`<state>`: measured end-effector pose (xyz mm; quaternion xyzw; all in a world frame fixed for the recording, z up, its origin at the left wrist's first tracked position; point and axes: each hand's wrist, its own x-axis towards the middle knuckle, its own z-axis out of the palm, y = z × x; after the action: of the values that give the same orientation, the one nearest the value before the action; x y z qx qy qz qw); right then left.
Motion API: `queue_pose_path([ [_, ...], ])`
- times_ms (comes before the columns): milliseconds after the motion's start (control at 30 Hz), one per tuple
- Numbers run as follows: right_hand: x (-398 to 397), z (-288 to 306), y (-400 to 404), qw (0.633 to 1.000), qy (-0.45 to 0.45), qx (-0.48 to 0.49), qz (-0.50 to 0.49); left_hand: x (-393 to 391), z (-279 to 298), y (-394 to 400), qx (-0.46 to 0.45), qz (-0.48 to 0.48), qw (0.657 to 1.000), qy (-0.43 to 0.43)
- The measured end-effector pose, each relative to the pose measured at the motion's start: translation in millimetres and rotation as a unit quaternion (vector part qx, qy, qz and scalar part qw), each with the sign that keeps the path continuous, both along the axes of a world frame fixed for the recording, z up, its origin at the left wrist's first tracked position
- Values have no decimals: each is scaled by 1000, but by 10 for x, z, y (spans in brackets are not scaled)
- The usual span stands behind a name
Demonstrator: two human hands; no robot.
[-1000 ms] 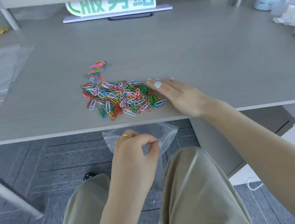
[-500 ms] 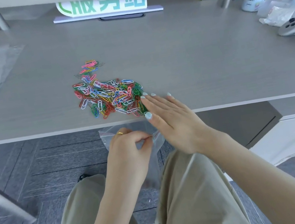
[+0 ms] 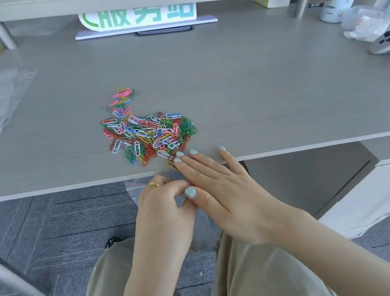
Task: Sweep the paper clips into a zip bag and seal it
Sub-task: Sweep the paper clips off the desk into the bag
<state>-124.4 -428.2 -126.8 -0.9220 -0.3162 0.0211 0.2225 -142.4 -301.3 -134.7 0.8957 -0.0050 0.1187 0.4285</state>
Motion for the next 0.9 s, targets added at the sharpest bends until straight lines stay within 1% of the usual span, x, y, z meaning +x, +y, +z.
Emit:
queue_pose_path([
  [133, 112, 33, -30, 998, 37, 56, 2, 24, -13, 16, -4, 4, 1000, -7],
  [200, 317, 84, -64, 993, 37, 106, -39, 27, -11, 8, -6, 12, 1000, -13],
  [267, 600, 149, -101, 987, 46, 122, -93, 30, -30, -6, -2, 21, 1000, -13],
  [300, 730, 164, -112, 988, 50, 99, -111, 25, -45, -8, 3, 24, 1000, -10],
  [367, 894, 147, -104, 992, 41, 7, -122, 10, -56, -8, 11, 22, 1000, -6],
  [433, 944, 110, -75, 993, 26, -61, -94, 8, -42, 1, 12, 19, 1000, -9],
  [533, 858, 89, -50, 993, 13, -107, -47, 27, -18, 23, 9, 24, 1000, -15],
  [633, 739, 100, -55, 992, 8, -121, -32, 44, 6, 50, 12, 38, 999, -27],
  [900, 462, 3, 17, 996, -21, -87, -23, 16, -16, 65, 15, 51, 998, -22],
])
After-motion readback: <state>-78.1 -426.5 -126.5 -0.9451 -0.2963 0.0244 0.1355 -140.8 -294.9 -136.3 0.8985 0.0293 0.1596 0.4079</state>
